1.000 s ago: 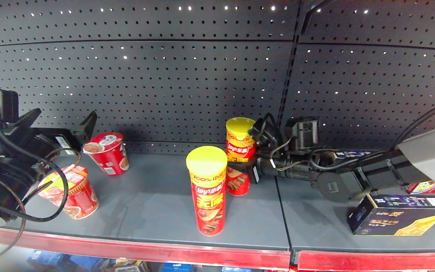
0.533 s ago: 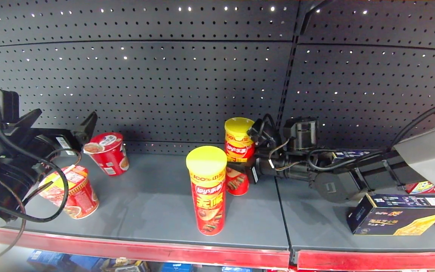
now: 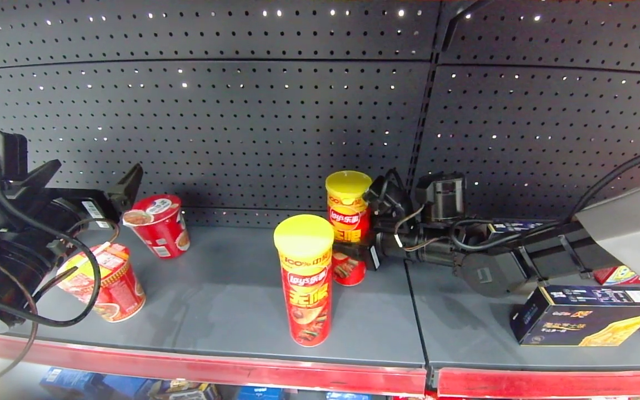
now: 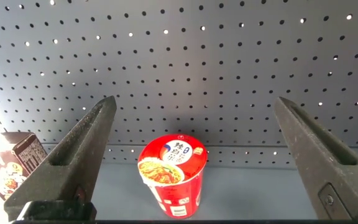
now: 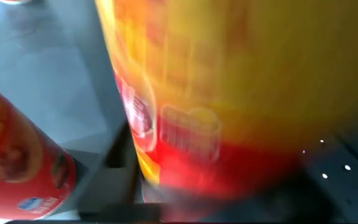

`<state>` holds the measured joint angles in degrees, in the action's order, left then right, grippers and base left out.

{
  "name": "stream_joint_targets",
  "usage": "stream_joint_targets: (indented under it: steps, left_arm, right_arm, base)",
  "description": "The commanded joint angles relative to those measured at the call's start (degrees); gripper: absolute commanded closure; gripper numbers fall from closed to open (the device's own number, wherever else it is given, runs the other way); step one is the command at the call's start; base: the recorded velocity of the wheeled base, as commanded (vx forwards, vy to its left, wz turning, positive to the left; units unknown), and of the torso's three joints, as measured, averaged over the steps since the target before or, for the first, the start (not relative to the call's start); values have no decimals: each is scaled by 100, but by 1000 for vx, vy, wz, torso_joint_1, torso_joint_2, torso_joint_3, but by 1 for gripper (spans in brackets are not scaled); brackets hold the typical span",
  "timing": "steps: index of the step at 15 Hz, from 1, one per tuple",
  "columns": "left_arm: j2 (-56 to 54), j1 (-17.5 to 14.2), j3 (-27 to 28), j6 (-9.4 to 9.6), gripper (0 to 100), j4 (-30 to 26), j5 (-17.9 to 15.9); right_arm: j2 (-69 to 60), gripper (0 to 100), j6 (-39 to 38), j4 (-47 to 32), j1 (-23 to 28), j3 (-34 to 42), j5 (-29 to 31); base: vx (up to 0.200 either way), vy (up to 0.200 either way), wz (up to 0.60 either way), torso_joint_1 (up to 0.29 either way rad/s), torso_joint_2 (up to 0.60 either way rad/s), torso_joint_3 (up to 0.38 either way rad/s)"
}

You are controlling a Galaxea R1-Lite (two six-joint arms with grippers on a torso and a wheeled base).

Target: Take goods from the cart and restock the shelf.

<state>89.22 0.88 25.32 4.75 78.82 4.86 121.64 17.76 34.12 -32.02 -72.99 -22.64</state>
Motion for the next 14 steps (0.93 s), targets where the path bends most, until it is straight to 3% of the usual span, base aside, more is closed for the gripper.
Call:
stream_joint_targets:
  steps: [1, 7, 10, 14]
  left_arm:
    - [-1, 0, -1, -1, 0, 1, -3]
    - [-1, 0, -10, -10, 0, 63, -3]
    - [7, 0, -27, -10, 0, 63, -3]
    - [7, 9, -80, -10, 0, 63, -3]
  right_arm:
    - [-8, 0, -10, -2, -14, -5, -4]
    - [-386, 0, -1, 33, -23, 452, -4]
    - [-1204, 0, 8, 42, -6, 1392, -39]
    - [-1942, 0, 8, 42, 135, 1867, -48]
  base:
    - [0, 0, 0, 0, 0, 0]
    - [0, 0, 0, 0, 0, 0]
    - [0, 0, 0, 0, 0, 0]
    - [0, 0, 0, 0, 0, 0]
